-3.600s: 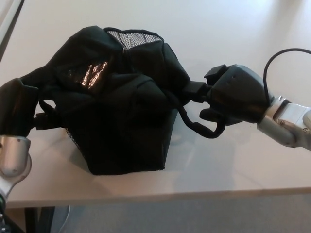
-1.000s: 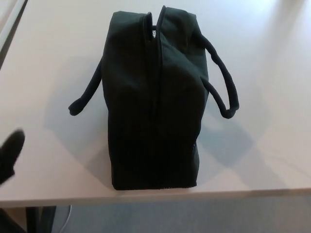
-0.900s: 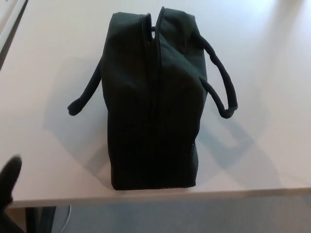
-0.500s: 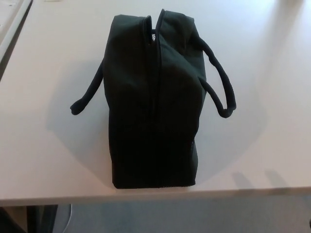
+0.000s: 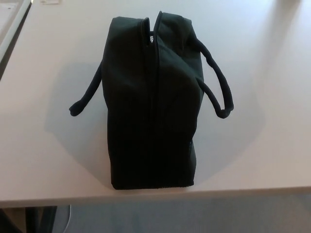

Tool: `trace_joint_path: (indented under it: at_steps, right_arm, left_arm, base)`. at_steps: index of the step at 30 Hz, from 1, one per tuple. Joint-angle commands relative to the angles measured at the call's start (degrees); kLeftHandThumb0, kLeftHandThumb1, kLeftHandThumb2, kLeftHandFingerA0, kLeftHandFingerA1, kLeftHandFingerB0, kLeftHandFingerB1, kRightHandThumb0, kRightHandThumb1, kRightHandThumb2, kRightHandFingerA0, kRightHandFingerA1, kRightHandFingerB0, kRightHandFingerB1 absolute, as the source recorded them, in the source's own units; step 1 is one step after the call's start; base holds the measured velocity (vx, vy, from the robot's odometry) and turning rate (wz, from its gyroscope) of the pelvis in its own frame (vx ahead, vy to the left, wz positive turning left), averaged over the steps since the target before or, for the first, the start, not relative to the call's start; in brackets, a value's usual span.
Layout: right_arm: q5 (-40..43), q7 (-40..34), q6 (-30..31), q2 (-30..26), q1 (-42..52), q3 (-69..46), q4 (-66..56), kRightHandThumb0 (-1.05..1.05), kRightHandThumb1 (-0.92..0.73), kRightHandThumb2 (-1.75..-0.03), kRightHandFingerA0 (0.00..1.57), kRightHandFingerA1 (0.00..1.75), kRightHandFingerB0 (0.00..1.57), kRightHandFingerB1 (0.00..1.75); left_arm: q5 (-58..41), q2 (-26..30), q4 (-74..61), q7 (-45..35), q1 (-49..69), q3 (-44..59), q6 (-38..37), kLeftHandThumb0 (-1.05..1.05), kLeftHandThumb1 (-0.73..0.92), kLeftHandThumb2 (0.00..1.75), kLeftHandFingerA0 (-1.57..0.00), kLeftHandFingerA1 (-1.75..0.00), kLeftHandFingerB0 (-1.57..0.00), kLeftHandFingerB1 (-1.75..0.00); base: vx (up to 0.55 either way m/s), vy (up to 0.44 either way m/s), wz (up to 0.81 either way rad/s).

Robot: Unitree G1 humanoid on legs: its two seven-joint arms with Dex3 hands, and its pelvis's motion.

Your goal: A lunch bag is kept on the middle of the desk and the robot uses both its hands to grab the opening of the bag from the left and right and moves its hands away from each other to spread the bag open

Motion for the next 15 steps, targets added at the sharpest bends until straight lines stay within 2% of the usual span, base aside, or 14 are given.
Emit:
trace_joint_path:
  at_steps: [1, 2, 3, 4, 6, 7, 9, 10, 13, 14, 15]
  right_arm:
    - [-1.60, -7.87, 1.53, -0.95, 0.04, 1.73, 3.24, -0.29, -0.56, -1.06, 0.07, 0.52, 0.07, 0.51]
    - [-2.02, -8.89, 1.88, -0.82, -0.57, 2.09, 3.82, -0.52, -0.66, -0.75, 0.19, 0.43, 0.20, 0.42]
    - [-2.78, -10.75, 2.55, -0.77, -1.51, 2.83, 4.76, -0.52, -0.66, -0.75, 0.19, 0.43, 0.20, 0.42]
    - [-2.51, -10.77, 2.34, -0.86, -1.76, 3.13, 5.16, -0.28, -0.57, -1.06, 0.09, 0.53, 0.09, 0.52]
    - [-2.51, -11.58, 2.46, -1.21, -1.91, 3.89, 5.85, -0.29, -0.57, -1.07, 0.08, 0.52, 0.09, 0.51]
    - [-2.74, -12.14, 3.13, -1.49, -2.10, 4.49, 6.60, -0.29, -0.57, -1.07, 0.07, 0.52, 0.08, 0.51]
    - [-3.09, -13.24, 3.89, -1.63, -2.42, 5.37, 7.21, -0.29, -0.56, -1.07, 0.08, 0.52, 0.08, 0.51]
    - [-3.70, -14.11, 5.00, -1.73, -2.54, 5.89, 7.25, -0.48, -0.70, -0.60, 0.22, 0.37, 0.23, 0.36]
    - [-4.47, -14.77, 6.26, -2.49, -2.68, 7.39, 7.18, -0.47, -0.69, -0.60, 0.19, 0.35, 0.20, 0.35]
    - [-4.60, -15.28, 6.71, -2.67, -2.95, 7.78, 7.46, -0.52, -0.63, -0.74, 0.16, 0.41, 0.16, 0.40]
    - [-4.60, -15.28, 6.71, -2.67, -2.95, 7.78, 7.46, -0.52, -0.63, -0.74, 0.16, 0.41, 0.16, 0.40]
  left_arm:
    - [2.37, 0.65, 1.45, -1.48, -0.16, 3.80, -3.83, -0.49, 0.83, 0.65, -0.31, -0.37, -0.28, -0.35]
    - [2.84, 0.92, 1.11, -1.69, -0.06, 3.95, -3.00, -0.52, 0.84, 0.65, -0.29, -0.35, -0.25, -0.33]
    - [3.57, 1.22, 0.76, -2.18, 0.00, 4.34, -1.97, -0.52, 0.84, 0.65, -0.29, -0.35, -0.25, -0.33]
    - [3.08, 1.20, -0.04, -2.97, 0.27, 4.24, -1.32, -0.51, 0.84, 0.65, -0.29, -0.35, -0.25, -0.33]
    - [1.51, 1.29, 0.25, -4.65, 0.26, 3.55, -1.46, -0.49, 0.83, 0.65, -0.26, -0.35, -0.23, -0.33]
    - [2.25, 1.23, -0.45, -5.02, 0.46, 3.65, 1.04, -0.52, 0.84, 0.65, -0.25, -0.34, -0.23, -0.33]
    - [2.68, 1.26, -1.11, -5.51, 0.86, 3.87, 2.25, -0.52, 0.85, 0.65, -0.24, -0.33, -0.23, -0.32]
    - [2.96, 1.38, -1.14, -5.76, 1.04, 3.93, 2.65, -0.53, 0.85, 0.65, -0.23, -0.33, -0.22, -0.32]
    - [4.03, 0.93, -1.53, -5.52, 1.37, 4.60, 2.03, -0.55, 0.84, 0.65, -0.25, -0.34, -0.24, -0.32]
    - [6.65, 0.83, -2.01, -4.01, 1.07, 5.64, 1.64, -0.54, 0.83, 0.65, -0.27, -0.36, -0.25, -0.34]
    - [6.65, 0.83, -2.01, -4.01, 1.07, 5.64, 1.64, -0.54, 0.83, 0.65, -0.27, -0.36, -0.25, -0.34]
  base:
    - [0.00, 0.000, 0.00]
    - [0.00, 0.000, 0.00]
    - [0.00, 0.000, 0.00]
    - [0.00, 0.000, 0.00]
    - [0.00, 0.000, 0.00]
    - [0.00, 0.000, 0.00]
    - [0.00, 0.000, 0.00]
    - [0.00, 0.000, 0.00]
    - [0.00, 0.000, 0.00]
    - [0.00, 0.000, 0.00]
    - [0.00, 0.000, 0.00]
